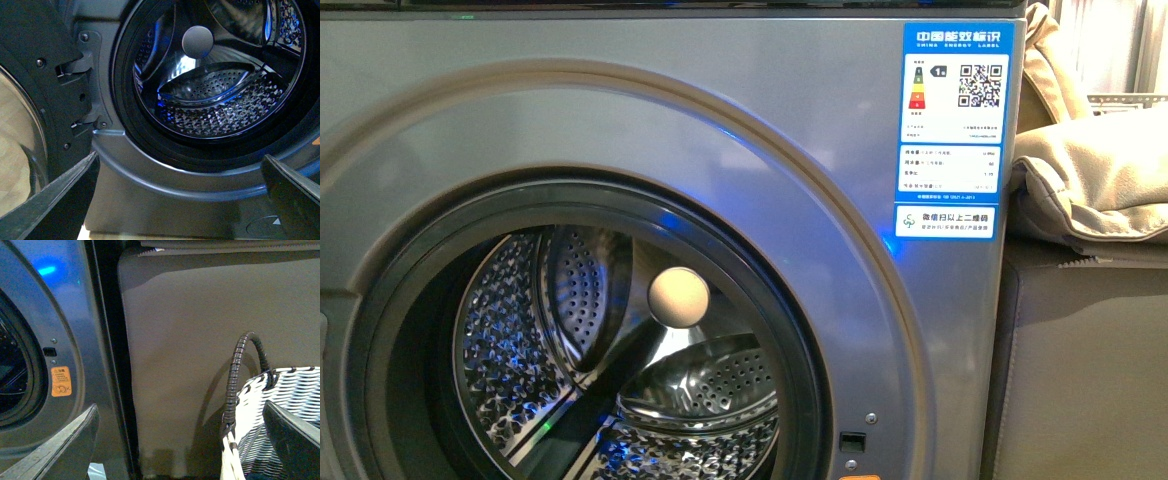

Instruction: Put clothes into washing machine

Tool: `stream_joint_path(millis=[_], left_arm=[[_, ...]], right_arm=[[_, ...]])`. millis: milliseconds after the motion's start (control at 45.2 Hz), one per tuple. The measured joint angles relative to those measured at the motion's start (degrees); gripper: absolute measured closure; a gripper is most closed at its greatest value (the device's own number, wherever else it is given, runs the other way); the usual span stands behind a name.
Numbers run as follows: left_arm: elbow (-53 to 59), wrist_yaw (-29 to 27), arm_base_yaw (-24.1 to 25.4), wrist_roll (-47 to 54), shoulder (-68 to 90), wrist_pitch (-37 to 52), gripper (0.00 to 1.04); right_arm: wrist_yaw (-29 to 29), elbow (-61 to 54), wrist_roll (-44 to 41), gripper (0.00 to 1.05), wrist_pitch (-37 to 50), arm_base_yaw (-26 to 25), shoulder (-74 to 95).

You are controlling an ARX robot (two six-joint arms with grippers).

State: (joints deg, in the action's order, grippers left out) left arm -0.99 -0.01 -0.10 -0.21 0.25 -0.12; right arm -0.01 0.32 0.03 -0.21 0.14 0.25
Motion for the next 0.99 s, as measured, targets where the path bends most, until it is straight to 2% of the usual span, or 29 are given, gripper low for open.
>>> stream_joint_path(millis=[663, 685, 774, 840, 906, 995], left_arm=[[-0.02, 0.00, 0.00, 0.00, 0.00, 0.00, 0.07], [-0.02, 0.00, 0.00, 0.00, 0.00, 0.00, 0.07], [0.00, 0.04, 0.00, 0.00, 0.00, 0.00, 0.07], [0.00, -0.09, 0.00, 0.00, 0.00, 0.00, 0.07], [0.00, -0.07, 0.00, 0.00, 0.00, 0.00, 0.07], [0.00, 0.02, 0.00, 0.00, 0.00, 0.00, 0.07]], right_arm=[[-0.04, 0.00, 0.02, 0.08, 0.00, -0.02, 0.00], [-1.88, -0.11, 0.46, 0.08, 0.76, -0.70, 0.04], [-18.10, -0.11, 3.87, 0.08, 9.33, -6.99, 1.57], [-27.80, -0.11, 6.73, 0.08, 14.49, -12.07, 2.82], [-32.33, -0.11, 8.61, 0.08, 17.44, -14.73, 4.72], [-34.99, -0.11, 10.82, 0.08, 21.70, -16.81, 7.87]])
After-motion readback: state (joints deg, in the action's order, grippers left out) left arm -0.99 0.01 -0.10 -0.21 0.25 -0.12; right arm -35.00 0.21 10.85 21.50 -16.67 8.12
